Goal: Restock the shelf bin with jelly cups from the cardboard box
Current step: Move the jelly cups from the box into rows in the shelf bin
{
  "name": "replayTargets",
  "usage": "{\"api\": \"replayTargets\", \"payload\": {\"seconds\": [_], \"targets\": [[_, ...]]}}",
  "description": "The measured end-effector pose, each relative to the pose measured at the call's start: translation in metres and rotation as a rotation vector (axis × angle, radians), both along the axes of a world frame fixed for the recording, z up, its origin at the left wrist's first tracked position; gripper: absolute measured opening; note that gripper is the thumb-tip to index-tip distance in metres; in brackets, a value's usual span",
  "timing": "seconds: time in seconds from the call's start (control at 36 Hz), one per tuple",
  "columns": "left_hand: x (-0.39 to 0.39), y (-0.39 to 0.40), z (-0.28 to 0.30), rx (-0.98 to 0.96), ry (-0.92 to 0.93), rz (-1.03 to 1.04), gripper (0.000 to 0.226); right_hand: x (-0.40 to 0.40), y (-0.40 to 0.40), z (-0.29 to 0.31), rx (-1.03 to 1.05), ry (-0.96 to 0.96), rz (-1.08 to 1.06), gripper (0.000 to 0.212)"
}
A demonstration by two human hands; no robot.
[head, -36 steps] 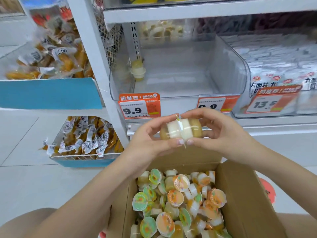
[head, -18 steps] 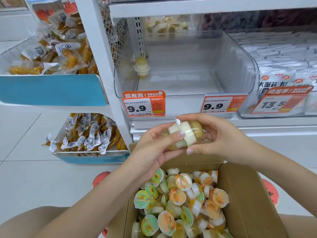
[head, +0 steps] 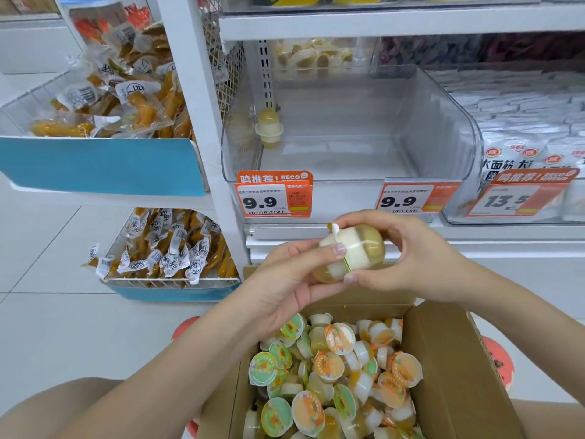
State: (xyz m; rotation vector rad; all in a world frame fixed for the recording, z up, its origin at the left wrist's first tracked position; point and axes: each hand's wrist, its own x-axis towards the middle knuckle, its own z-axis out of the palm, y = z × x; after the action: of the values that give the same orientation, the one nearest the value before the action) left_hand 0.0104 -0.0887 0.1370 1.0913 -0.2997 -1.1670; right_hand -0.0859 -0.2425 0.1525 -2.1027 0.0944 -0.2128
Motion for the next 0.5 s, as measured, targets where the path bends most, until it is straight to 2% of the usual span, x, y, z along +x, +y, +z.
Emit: {"api": "replayTargets", "payload": {"seconds": [0.06,0.11,0.17,0.22,0.28,0.31,0.36,0.5], "targets": [[0.007,-0.001,0.011,0.042,-0.101,-0.065,0.038,0.002,-0.001,0.004,0.048,-0.022,-0.037,0.053],[0.018,0.000,0.024,0.140,-0.325,-0.070,0.038,0.007,-0.004,0.012,0.104,-0.074,-0.099,0.049],[0.033,0.003,0.034,0.251,-0.641,0.058,0.029,0.017,-0.009,0.023,0.161,-0.146,-0.209,0.046],[0.051,0.007,0.034,0.380,-1.031,0.272,0.033,0.035,-0.014,0.038,0.157,-0.228,-0.316,0.042],[0.066,0.009,0.031,0.557,-1.422,0.401,0.046,0.061,-0.022,0.053,0.050,-0.262,-0.372,0.041],[0.073,0.009,0.031,0.625,-1.557,0.415,0.049,0.079,-0.027,0.060,-0.039,-0.238,-0.386,0.043],[0.083,0.008,0.032,0.685,-1.662,0.370,0.047,0.119,-0.036,0.071,-0.244,-0.122,-0.394,0.050],[0.100,0.003,0.034,0.740,-1.686,0.192,0.022,0.212,-0.043,0.052,-0.569,0.228,-0.213,0.056]]}}
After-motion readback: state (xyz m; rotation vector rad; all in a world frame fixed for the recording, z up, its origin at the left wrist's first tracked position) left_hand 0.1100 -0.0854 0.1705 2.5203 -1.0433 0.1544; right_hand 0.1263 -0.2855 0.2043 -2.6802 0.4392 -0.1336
